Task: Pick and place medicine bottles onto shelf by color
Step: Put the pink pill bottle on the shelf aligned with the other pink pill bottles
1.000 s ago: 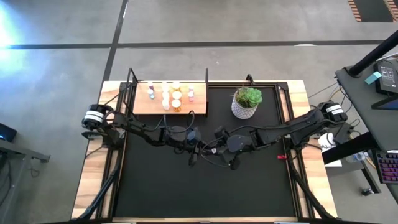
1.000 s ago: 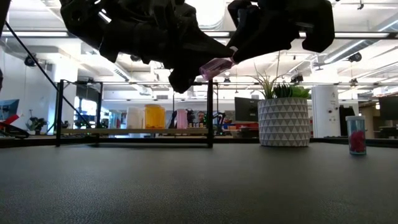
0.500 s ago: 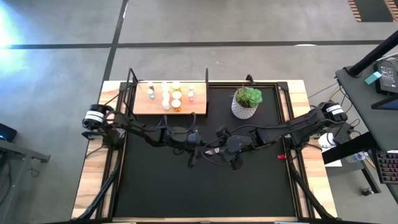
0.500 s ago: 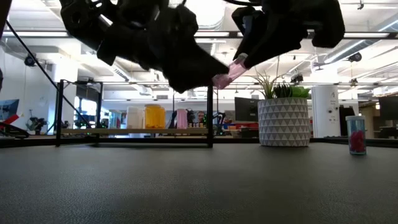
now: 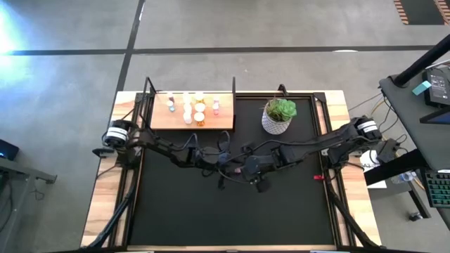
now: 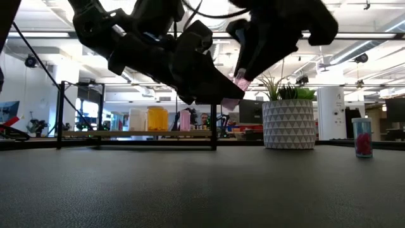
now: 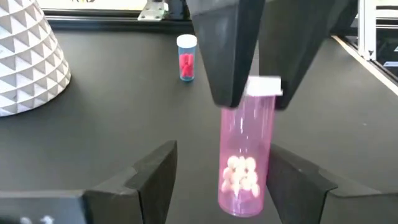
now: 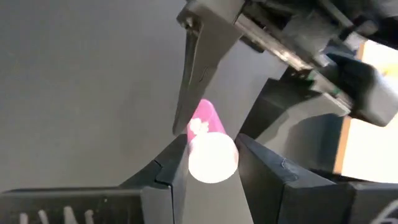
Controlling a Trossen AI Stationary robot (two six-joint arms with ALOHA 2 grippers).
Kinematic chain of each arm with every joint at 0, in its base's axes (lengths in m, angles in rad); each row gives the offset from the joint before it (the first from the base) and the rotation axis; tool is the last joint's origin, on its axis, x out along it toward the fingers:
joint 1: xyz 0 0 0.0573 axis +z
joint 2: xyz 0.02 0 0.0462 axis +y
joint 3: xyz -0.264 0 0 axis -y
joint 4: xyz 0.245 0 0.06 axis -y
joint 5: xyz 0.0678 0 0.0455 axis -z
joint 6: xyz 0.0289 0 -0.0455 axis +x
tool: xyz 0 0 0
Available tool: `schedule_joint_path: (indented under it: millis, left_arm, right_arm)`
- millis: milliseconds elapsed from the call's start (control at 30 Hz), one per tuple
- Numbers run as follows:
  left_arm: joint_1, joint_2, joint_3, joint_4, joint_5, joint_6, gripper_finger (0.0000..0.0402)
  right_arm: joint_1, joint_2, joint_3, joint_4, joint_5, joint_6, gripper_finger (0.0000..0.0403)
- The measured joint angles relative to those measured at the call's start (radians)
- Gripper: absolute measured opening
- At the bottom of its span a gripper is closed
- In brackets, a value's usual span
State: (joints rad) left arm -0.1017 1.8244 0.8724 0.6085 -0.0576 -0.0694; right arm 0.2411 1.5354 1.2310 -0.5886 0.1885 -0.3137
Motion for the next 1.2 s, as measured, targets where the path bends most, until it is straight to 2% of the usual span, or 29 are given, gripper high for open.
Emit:
schedule_joint_path:
  millis: [333,800,1200]
  left_arm:
    - [0.002,-0.004,0.002,-0.008,-0.006,-0.003,0.0212]
    - [0.004,-0.008,0.002,-0.044,-0.039,-0.033,0.0211]
    - [0.006,-0.008,-0.001,-0.082,-0.038,-0.057,0.0146]
  right_arm:
    - [-0.024,0.125,0.118,-0.123,-0.005,0.003,0.0112]
    - [-0.048,0.136,0.155,-0.137,-0.005,0.000,0.0112]
    - [-0.052,0.135,0.155,-0.162,-0.004,0.006,0.0112]
